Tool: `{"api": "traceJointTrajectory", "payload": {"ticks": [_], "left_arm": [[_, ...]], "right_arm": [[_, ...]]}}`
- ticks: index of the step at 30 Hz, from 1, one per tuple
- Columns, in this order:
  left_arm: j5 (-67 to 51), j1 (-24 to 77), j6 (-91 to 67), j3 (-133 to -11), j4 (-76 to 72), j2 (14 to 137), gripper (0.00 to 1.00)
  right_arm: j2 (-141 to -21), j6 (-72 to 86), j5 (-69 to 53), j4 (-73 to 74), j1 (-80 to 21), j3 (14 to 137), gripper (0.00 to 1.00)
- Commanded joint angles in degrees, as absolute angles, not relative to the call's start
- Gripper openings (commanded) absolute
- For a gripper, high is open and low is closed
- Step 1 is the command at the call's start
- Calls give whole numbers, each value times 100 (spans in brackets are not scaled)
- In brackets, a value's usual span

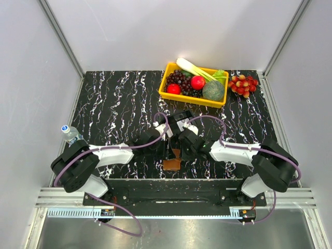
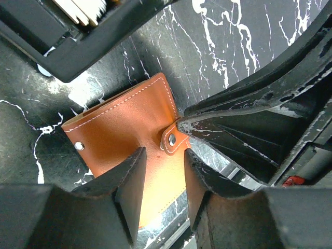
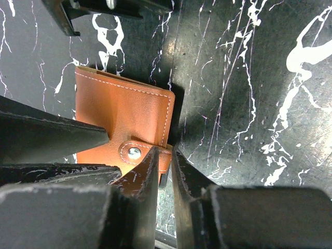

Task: Put the credit cards into the card holder
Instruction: Close the card holder at the center of the board.

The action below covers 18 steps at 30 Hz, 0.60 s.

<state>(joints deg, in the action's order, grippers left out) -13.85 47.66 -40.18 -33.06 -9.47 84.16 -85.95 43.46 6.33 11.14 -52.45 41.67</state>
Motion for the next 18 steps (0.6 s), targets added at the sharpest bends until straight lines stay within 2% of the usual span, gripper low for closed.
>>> {"api": "traceJointTrajectory", "payload": {"ticks": [1,13,14,18], "left_arm": [[-1591,4746,-4043,-3560,-1266,8490,38],[-1758,4737,-4052,-3639,-1213,8719,29],[-1749,4737,-4052,-3621,-1204,8710,23],[-1723,4737,-4034,-3630,-1169,8710,12]], "right_arm": [[-8666,4263,641,1002,-5194,4298,20],[-8631,4254,633,1002,-5186,4298,20],[-8622,4254,624,1002,-5186,4307,20],[-8570,4263,633,1002,-5186,4298,20]]}}
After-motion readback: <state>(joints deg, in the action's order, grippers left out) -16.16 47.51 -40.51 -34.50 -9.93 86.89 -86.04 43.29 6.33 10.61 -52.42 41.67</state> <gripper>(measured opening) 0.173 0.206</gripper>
